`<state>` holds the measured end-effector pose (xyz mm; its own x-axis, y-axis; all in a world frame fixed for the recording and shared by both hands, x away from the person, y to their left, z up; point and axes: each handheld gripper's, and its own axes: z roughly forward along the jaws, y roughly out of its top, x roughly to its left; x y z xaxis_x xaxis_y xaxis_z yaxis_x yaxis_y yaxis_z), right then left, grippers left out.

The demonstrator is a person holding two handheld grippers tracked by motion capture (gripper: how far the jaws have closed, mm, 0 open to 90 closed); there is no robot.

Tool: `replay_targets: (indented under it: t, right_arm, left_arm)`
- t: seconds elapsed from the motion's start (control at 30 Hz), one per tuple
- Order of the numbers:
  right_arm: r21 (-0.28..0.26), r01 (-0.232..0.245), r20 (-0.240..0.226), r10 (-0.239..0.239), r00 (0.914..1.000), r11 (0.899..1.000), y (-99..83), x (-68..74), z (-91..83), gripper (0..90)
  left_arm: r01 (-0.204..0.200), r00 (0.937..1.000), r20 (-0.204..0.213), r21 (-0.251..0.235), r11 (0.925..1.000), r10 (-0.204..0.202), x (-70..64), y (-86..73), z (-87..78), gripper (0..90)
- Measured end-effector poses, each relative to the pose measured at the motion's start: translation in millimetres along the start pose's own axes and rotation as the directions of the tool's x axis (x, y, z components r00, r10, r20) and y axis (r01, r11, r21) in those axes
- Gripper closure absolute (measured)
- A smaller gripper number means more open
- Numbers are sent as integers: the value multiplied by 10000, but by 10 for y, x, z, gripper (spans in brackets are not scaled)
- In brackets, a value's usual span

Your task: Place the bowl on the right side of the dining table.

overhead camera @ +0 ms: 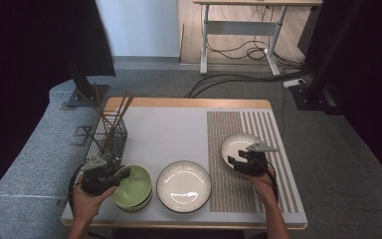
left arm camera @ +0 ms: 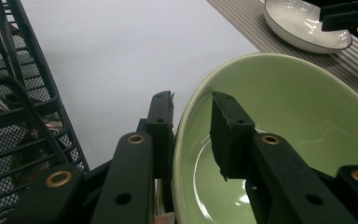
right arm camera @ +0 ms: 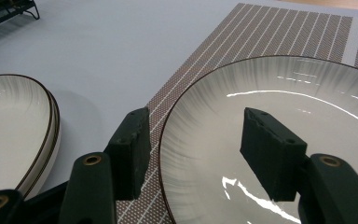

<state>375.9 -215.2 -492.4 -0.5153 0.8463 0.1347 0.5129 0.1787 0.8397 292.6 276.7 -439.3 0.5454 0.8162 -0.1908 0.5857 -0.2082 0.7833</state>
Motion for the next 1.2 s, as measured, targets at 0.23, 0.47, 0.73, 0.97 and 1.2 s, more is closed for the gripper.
replay_targets:
  t: [0.23, 0.47, 0.73, 0.97, 1.2]
  right_arm:
    - [15, -25, 59, 25, 10000, 10000, -14, -6, 4, 424]
    - [-5, -52, 86, 52, 9999, 10000, -15, -13, 3, 424]
    - [-58, -146, 116, 147, 9998, 9999, -13, -23, -9, 425]
    - [-72, -149, 123, 150, 9998, 9999, -11, -23, -12, 425]
    - [-50, -111, 112, 111, 9999, 9999, -9, -18, -1, 425]
  left_arm:
    - [-13, 9999, 125, 25, 10000, 13, 15, 6, -23, 731]
    - [-196, 9998, -26, -14, 9998, 196, -7, 15, -44, 738]
    - [-338, 9992, -232, -59, 9994, 336, -40, 22, -59, 739]
    - [-485, 9979, -426, -78, 9988, 481, -66, 30, -99, 751]
    - [-599, 9961, -641, 30, 9982, 599, -71, 22, -115, 790]
